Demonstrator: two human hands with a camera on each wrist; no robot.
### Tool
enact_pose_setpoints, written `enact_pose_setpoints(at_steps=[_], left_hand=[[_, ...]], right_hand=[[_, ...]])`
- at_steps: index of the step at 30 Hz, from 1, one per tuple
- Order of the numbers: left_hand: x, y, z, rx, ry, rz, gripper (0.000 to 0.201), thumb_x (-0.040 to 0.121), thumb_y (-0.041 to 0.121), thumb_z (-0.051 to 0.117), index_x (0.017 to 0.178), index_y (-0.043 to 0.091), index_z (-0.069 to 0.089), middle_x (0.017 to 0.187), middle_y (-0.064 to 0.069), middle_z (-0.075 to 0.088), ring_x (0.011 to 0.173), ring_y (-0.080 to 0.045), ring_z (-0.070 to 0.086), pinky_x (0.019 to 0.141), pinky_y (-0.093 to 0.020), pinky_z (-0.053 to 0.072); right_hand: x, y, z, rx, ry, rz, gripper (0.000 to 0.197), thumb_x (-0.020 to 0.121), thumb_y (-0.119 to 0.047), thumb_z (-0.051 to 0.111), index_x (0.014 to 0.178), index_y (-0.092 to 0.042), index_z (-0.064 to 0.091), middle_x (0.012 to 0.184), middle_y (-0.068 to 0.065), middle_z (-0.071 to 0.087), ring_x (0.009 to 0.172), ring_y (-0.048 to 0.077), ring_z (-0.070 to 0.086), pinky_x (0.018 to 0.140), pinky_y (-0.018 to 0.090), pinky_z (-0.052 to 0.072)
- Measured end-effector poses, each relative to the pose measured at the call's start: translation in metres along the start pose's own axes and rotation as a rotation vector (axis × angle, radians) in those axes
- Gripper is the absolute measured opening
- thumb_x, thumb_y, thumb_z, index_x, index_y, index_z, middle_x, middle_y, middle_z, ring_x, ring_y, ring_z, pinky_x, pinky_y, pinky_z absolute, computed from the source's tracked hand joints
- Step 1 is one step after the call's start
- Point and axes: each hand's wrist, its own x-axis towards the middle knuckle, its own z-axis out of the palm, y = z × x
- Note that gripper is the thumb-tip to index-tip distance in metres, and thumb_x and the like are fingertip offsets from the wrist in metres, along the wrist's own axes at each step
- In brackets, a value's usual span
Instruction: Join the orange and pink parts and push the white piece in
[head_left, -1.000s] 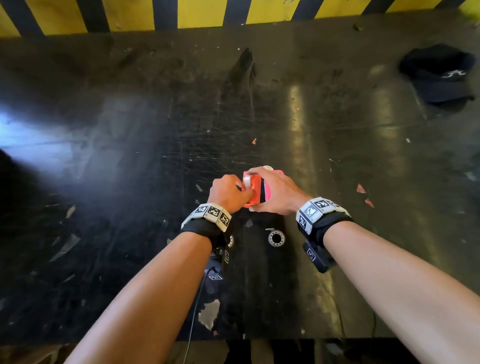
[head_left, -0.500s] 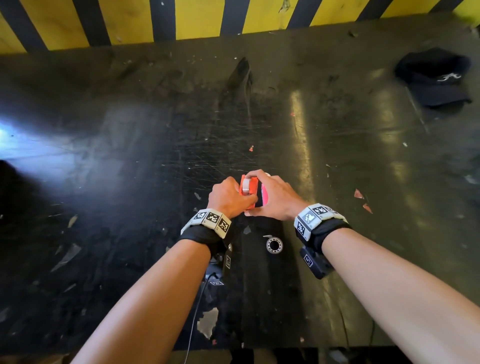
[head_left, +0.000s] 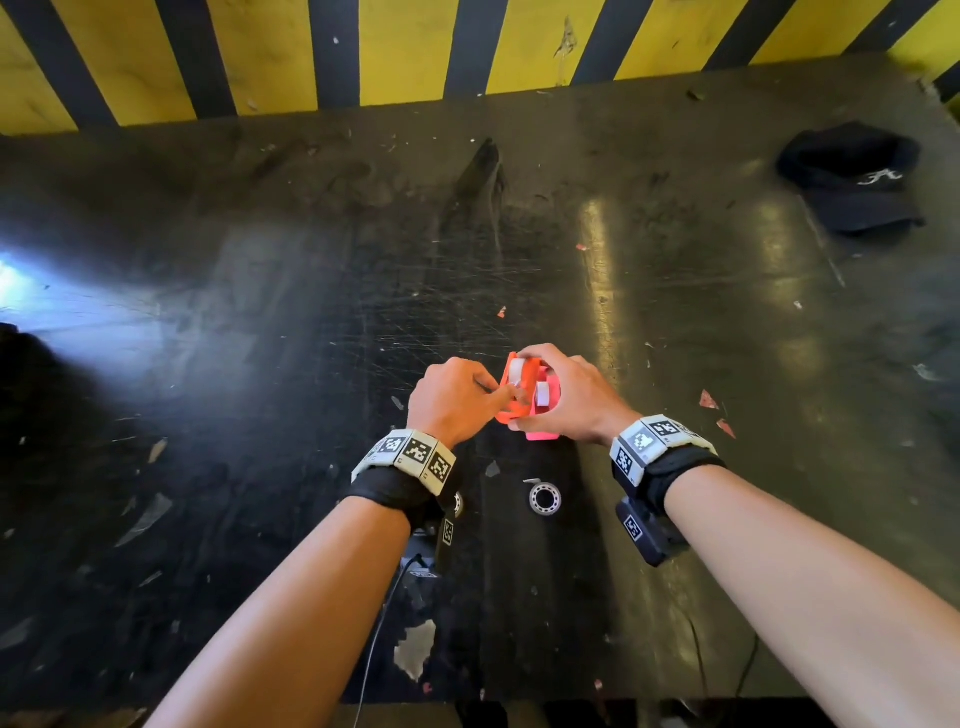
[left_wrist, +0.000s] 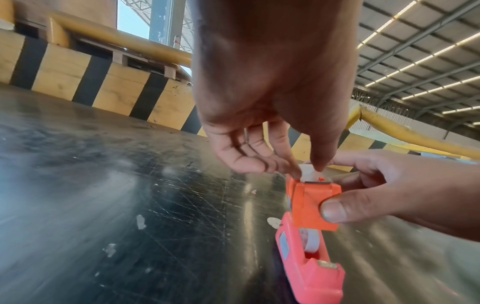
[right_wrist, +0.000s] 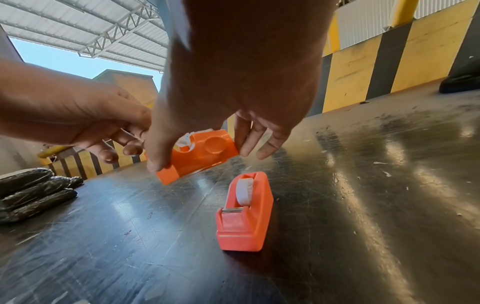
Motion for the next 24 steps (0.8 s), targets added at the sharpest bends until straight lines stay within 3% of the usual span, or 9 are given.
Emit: enact_pose_setpoints(at_steps=[3, 5, 7, 9, 13, 18, 22, 24], left_hand=[[-0.001, 0.012, -0.002, 0.035, -0.025, -0.050, 0.052, 0.078, 0.067, 0.069, 0.069, 0.017, 0.079, 0.068, -0.002, 0.074, 0.066, -0.018, 0.069, 0.056, -0.034, 0.055], [-0.002, 0.019, -0.002, 0.021, -0.054, -0.113, 0.055, 0.076, 0.067, 0.070, 0.060, 0.014, 0.073, 0.063, -0.002, 0.069, 0.060, -0.017, 0.064, 0.051, -0.028, 0.045], [-0.001, 0.024, -0.001, -0.034, -0.065, -0.169, 0.054, 0.077, 0.059, 0.073, 0.047, 0.015, 0.060, 0.053, 0.003, 0.059, 0.052, -0.015, 0.056, 0.050, -0.025, 0.038], [0.000, 0.026, 0.000, -0.104, -0.080, -0.195, 0.050, 0.078, 0.047, 0.075, 0.045, 0.016, 0.053, 0.049, 0.006, 0.052, 0.049, -0.013, 0.049, 0.050, -0.024, 0.036], [0.002, 0.026, -0.004, -0.230, -0.140, -0.204, 0.033, 0.082, 0.035, 0.070, 0.069, 0.005, 0.072, 0.057, 0.002, 0.057, 0.055, -0.014, 0.053, 0.055, -0.026, 0.046], [-0.002, 0.021, -0.011, -0.267, -0.221, -0.232, 0.029, 0.091, 0.029, 0.066, 0.069, 0.011, 0.067, 0.053, 0.004, 0.043, 0.054, -0.011, 0.043, 0.056, -0.026, 0.047], [-0.009, 0.011, -0.012, -0.277, -0.236, -0.247, 0.031, 0.091, 0.032, 0.069, 0.075, 0.006, 0.074, 0.057, 0.002, 0.044, 0.054, -0.011, 0.047, 0.057, -0.026, 0.053], [-0.013, 0.006, -0.011, -0.313, -0.246, -0.241, 0.029, 0.092, 0.032, 0.070, 0.092, 0.004, 0.079, 0.067, -0.001, 0.057, 0.062, -0.011, 0.057, 0.059, -0.026, 0.057]], right_hand=[[-0.004, -0.001, -0.003, 0.004, 0.019, -0.013, 0.092, 0.062, -0.056, 0.094, 0.139, -0.043, 0.044, 0.126, 0.000, 0.062, 0.116, 0.019, 0.052, 0.090, 0.035, 0.045], [-0.005, -0.002, -0.005, 0.001, 0.022, -0.018, 0.092, 0.063, -0.052, 0.094, 0.140, -0.042, 0.044, 0.122, -0.002, 0.060, 0.116, 0.019, 0.050, 0.092, 0.037, 0.048], [-0.007, -0.004, -0.008, -0.005, 0.032, -0.031, 0.091, 0.065, -0.048, 0.095, 0.140, -0.039, 0.045, 0.118, -0.006, 0.057, 0.116, 0.019, 0.050, 0.094, 0.040, 0.050], [-0.009, -0.005, -0.010, -0.007, 0.043, -0.046, 0.090, 0.065, -0.046, 0.096, 0.140, -0.038, 0.046, 0.116, -0.008, 0.056, 0.115, 0.019, 0.049, 0.095, 0.040, 0.050], [-0.012, -0.003, -0.012, 0.006, 0.055, -0.045, 0.089, 0.066, -0.044, 0.096, 0.140, -0.037, 0.046, 0.117, -0.009, 0.057, 0.114, 0.017, 0.048, 0.092, 0.037, 0.047], [-0.012, -0.004, -0.013, 0.068, 0.037, -0.057, 0.089, 0.068, -0.043, 0.095, 0.141, -0.036, 0.044, 0.124, -0.002, 0.061, 0.112, 0.016, 0.054, 0.080, 0.023, 0.043], [-0.012, -0.010, -0.011, 0.080, -0.015, -0.055, 0.094, 0.063, -0.051, 0.096, 0.138, -0.045, 0.040, 0.124, -0.003, 0.065, 0.111, 0.023, 0.064, 0.094, 0.045, 0.056], [-0.014, -0.012, -0.011, 0.095, -0.035, -0.059, 0.094, 0.064, -0.047, 0.097, 0.139, -0.043, 0.041, 0.125, -0.003, 0.066, 0.110, 0.023, 0.066, 0.097, 0.047, 0.056]])
